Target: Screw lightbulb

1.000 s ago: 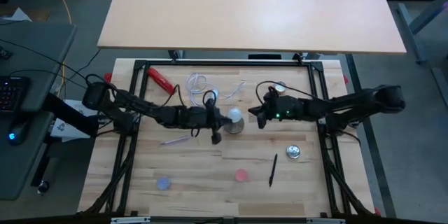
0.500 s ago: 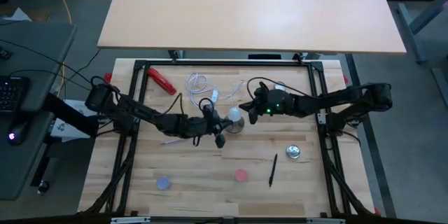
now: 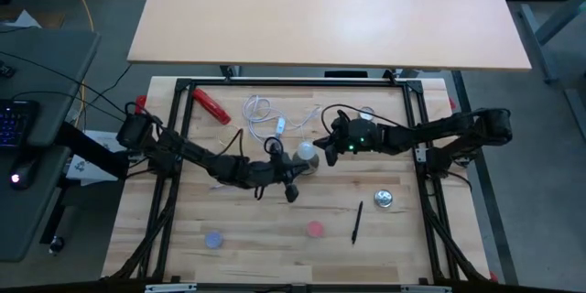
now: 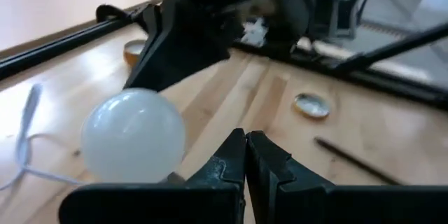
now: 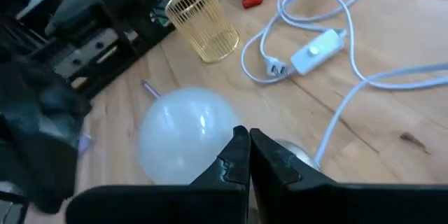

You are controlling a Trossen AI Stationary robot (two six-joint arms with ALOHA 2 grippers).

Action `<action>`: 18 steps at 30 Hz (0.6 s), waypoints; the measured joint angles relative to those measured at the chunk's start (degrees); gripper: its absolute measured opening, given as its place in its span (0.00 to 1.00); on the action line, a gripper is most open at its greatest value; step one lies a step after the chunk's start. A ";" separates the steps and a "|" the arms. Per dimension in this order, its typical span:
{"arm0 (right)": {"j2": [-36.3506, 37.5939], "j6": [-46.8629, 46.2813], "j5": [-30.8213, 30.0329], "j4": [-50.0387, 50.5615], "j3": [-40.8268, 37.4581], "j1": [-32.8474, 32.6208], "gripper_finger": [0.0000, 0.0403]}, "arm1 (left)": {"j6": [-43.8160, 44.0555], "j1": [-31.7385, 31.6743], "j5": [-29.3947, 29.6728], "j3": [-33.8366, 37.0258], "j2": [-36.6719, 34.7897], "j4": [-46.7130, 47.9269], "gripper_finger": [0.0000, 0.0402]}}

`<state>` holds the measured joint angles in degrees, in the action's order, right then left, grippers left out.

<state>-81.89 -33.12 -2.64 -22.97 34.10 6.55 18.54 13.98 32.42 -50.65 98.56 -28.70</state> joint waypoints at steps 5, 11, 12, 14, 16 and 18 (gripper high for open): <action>0.07 0.17 -0.28 -0.89 0.01 -0.29 0.00 | -3.27 -1.36 -0.57 0.04 0.02 4.07 0.00; 0.09 0.40 -0.30 -1.52 0.01 -0.12 0.00 | -11.09 -2.10 -8.39 0.04 -0.68 7.98 0.00; 0.12 0.68 -0.30 -1.51 0.01 0.13 0.00 | -12.19 -2.10 -9.41 0.04 -1.12 8.87 0.00; 0.14 0.58 -0.41 -0.89 0.01 0.84 0.00 | -12.66 -2.01 -9.62 0.02 -3.11 12.16 0.00; 0.14 0.41 -0.43 -0.65 0.01 1.43 0.00 | -12.70 -1.82 -7.32 0.04 -5.53 16.69 0.00; 0.17 0.41 -0.21 -0.54 0.01 1.83 0.00 | -12.43 -2.08 -2.59 0.21 -7.83 21.08 0.00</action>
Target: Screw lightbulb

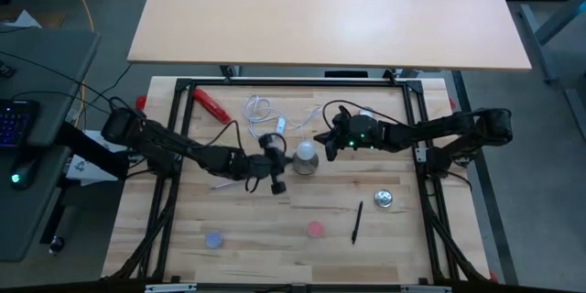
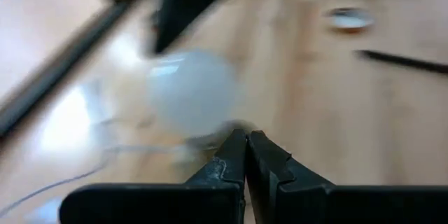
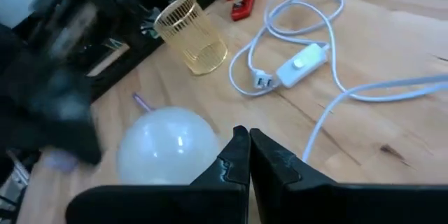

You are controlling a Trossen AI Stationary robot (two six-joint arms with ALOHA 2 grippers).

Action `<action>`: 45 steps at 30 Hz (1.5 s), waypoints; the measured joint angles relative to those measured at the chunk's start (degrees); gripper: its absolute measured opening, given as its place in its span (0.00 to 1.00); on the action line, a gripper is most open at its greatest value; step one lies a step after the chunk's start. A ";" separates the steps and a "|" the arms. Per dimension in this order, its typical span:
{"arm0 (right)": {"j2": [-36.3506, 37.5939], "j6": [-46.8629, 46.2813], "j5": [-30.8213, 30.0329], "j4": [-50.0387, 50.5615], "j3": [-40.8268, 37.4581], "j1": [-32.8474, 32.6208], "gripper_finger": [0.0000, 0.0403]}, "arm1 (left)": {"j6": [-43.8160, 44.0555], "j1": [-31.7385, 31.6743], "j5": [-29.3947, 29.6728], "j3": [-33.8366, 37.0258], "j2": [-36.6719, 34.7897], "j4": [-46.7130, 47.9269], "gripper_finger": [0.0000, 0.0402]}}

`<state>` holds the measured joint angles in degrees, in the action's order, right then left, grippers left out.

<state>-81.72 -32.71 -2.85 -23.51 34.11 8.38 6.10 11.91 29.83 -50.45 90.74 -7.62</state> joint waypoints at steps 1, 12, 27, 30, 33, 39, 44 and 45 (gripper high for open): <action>0.04 0.04 0.34 -0.33 0.00 0.04 0.00 | 0.46 -0.39 2.31 0.19 -0.72 1.34 0.00; 5.04 1.81 6.46 8.78 0.00 -1.63 0.00 | 1.06 -6.08 1.55 2.98 -1.15 1.65 0.00; 6.50 -1.33 -1.01 8.87 0.00 -8.71 0.00 | -5.74 -12.27 -17.91 2.94 -1.33 -2.53 0.00; 6.29 -1.33 -1.19 8.74 0.00 -8.81 0.00 | -5.74 -12.28 -17.71 2.94 -1.31 -3.25 0.00; 6.24 -1.33 -1.24 8.69 0.00 -8.77 0.00 | -5.30 -12.29 -17.24 2.94 -1.31 -3.08 0.00; 4.20 -1.33 -1.00 7.10 0.00 -8.81 0.00 | -5.28 -12.27 -17.30 2.94 -1.31 -3.16 0.00; 1.92 -1.94 -0.62 3.61 0.02 -8.81 0.00 | -5.26 -12.27 -17.32 2.92 -1.29 -3.10 0.00; 1.63 -2.10 -0.62 3.87 0.02 -8.81 0.00 | -5.26 -12.21 -17.41 2.92 -1.29 -3.02 0.00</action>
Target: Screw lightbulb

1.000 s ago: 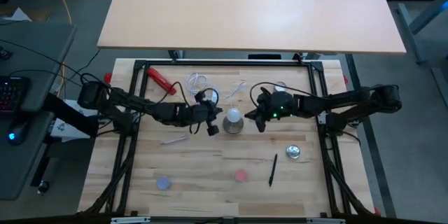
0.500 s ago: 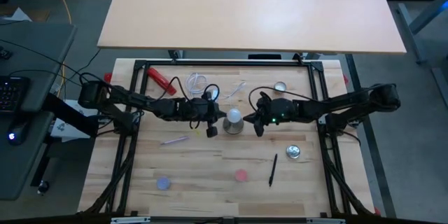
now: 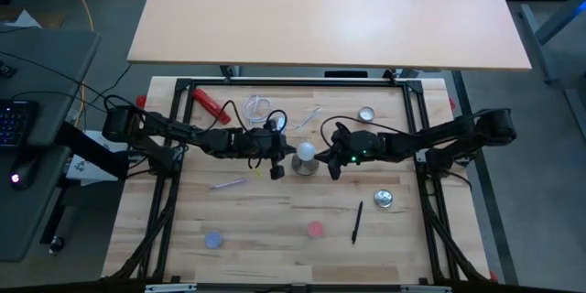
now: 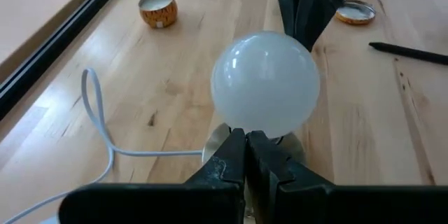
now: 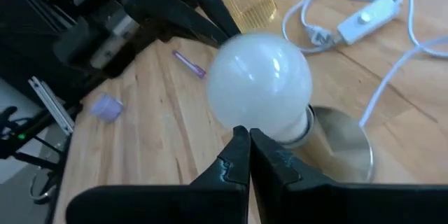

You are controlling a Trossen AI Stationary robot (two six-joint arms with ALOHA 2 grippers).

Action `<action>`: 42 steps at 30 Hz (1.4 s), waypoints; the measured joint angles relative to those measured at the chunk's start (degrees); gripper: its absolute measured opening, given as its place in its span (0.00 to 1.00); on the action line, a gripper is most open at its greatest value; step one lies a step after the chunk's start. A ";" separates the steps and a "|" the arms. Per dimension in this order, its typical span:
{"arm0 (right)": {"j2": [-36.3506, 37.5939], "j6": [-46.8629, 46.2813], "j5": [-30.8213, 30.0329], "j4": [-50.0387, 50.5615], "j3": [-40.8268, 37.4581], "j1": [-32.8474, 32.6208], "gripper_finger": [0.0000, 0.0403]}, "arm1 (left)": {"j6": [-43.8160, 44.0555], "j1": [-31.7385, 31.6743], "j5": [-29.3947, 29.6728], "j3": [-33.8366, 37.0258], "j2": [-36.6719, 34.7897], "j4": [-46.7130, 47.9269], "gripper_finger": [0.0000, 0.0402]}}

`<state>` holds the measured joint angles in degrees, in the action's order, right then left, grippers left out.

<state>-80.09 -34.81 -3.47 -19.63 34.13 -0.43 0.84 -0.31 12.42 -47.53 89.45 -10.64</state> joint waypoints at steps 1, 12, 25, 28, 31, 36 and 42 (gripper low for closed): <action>-0.26 -0.28 0.00 0.06 0.00 0.00 0.00 | 0.00 -0.01 -0.19 0.00 0.00 -0.02 0.00; -0.26 0.10 -2.59 -0.18 -0.02 0.80 0.00 | 2.51 2.37 -0.27 0.00 0.00 -0.02 0.00; -0.26 1.17 -3.38 -1.89 -0.02 3.61 0.00 | 6.53 3.79 2.24 0.00 0.39 -3.66 0.00; -0.26 1.79 -3.39 -2.35 -0.02 4.71 0.00 | 7.84 4.19 2.27 -0.04 1.61 -6.69 0.00; -0.26 1.86 -3.39 -2.69 -0.02 5.77 0.00 | 9.72 5.26 2.31 -0.07 3.59 -9.49 0.00; -0.26 2.87 -3.85 -2.78 -0.02 7.48 0.00 | 10.08 8.40 2.13 -0.98 4.50 -12.23 0.00; -0.03 2.39 1.02 -2.94 -0.02 8.32 0.00 | 4.04 10.72 4.04 -3.26 0.53 -8.16 0.00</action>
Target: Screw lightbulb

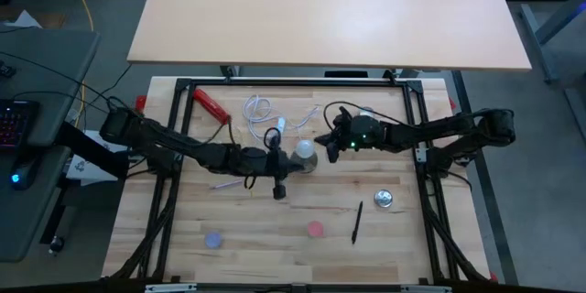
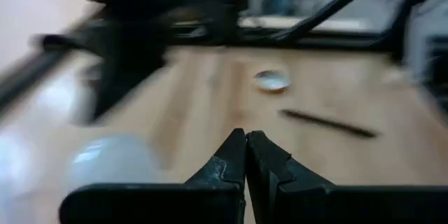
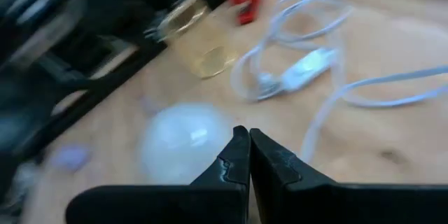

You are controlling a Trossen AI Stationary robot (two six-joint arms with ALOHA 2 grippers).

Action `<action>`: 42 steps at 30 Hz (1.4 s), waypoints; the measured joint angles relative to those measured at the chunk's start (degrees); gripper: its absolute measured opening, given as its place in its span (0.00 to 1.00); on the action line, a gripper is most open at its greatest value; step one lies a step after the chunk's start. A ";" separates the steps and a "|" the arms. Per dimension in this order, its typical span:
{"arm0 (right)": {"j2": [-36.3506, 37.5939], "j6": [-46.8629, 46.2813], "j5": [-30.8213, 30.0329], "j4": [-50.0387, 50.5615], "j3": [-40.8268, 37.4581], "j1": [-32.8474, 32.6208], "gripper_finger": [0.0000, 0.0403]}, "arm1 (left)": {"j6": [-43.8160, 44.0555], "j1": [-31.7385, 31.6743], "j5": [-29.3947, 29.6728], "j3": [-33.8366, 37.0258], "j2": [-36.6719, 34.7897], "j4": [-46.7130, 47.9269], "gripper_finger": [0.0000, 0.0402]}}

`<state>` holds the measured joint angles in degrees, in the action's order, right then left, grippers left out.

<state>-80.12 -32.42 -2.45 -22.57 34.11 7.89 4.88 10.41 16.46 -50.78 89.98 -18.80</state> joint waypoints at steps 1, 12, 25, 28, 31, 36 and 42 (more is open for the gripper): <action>0.03 -0.31 1.82 -0.01 0.00 -0.50 0.00 | -0.96 -0.22 2.31 0.00 -1.28 2.61 0.00; 0.03 -3.31 0.48 1.74 0.00 -10.06 0.00 | -2.11 -12.94 0.36 4.08 -5.26 16.52 0.00; -0.15 -4.65 -3.57 1.68 0.00 -10.90 0.00 | -4.40 -14.38 -6.86 4.24 1.37 4.13 0.00; -0.15 -4.68 -5.34 2.85 0.00 -10.90 0.00 | -5.00 -14.38 -6.79 4.24 1.19 4.02 0.00; -0.15 -4.66 -6.14 2.99 0.01 -10.90 0.00 | -4.40 -14.32 -6.81 4.22 1.19 4.17 0.00; -0.16 -4.63 -6.13 2.96 0.00 -10.26 0.00 | -3.65 -14.22 -6.85 4.22 1.19 3.13 0.00; -0.16 -3.58 -6.00 3.08 0.00 -8.43 0.00 | -1.60 -13.48 -6.31 4.24 1.19 2.62 0.00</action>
<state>-80.28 -36.01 -8.45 -19.50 34.11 -0.54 3.28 -3.06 10.16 -46.54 91.18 -16.19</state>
